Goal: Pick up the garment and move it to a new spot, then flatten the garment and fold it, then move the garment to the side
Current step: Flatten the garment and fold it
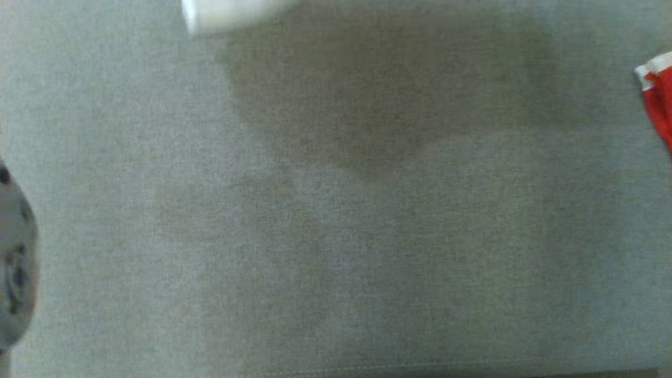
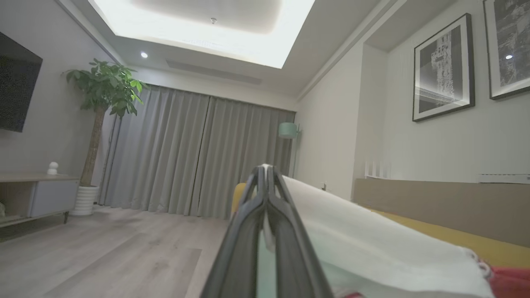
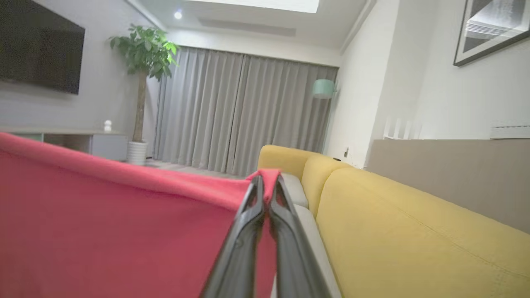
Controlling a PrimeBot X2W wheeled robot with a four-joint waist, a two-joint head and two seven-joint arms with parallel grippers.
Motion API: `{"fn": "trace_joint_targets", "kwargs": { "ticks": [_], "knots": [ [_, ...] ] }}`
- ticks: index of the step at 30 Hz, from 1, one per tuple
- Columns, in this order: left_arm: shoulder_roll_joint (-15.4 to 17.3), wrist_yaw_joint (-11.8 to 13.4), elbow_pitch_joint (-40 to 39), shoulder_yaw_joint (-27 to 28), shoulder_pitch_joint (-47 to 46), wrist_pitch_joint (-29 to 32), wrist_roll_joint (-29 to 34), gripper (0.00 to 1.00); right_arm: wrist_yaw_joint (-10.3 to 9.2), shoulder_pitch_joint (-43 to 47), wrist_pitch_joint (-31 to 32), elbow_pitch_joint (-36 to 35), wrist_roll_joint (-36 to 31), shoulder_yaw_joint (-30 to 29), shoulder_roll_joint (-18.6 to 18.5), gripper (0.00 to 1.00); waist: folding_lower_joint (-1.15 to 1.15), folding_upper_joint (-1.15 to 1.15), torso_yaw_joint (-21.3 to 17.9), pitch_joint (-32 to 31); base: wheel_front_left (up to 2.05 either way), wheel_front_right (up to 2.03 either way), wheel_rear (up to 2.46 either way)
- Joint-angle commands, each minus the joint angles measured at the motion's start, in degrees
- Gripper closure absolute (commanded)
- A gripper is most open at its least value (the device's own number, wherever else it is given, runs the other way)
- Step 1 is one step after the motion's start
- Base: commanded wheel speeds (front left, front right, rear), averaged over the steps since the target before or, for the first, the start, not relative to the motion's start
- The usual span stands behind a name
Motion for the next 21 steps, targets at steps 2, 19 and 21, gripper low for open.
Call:
{"fn": "trace_joint_targets", "kwargs": {
  "ticks": [2, 19, 21],
  "knots": [
    [3.1, 0.0, 4.6, 0.9, -6.6, -4.2, 1.0, 1.00, -0.05, -5.2, -5.9, 6.7, -3.2, -0.3, 2.7, 1.00, -0.04, 0.01, 0.5, 1.4, 0.00, 0.00, 0.00],
    [0.3, -2.4, 12.8, -10.2, 13.6, -9.5, 2.9, 1.00, -0.05, 10.3, -15.7, 30.5, 0.5, 8.7, 4.0, 1.00, -0.04, 0.01, 2.5, -4.7, 0.00, 0.00, 0.00],
    [0.9, -2.4, 12.7, -11.8, 19.1, -9.5, 2.2, 1.00, -0.05, 13.4, -15.4, 32.7, 2.5, 10.3, 3.8, 1.00, -0.04, 0.01, 2.4, -6.3, 0.00, 0.00, 0.00]
  ]
}}
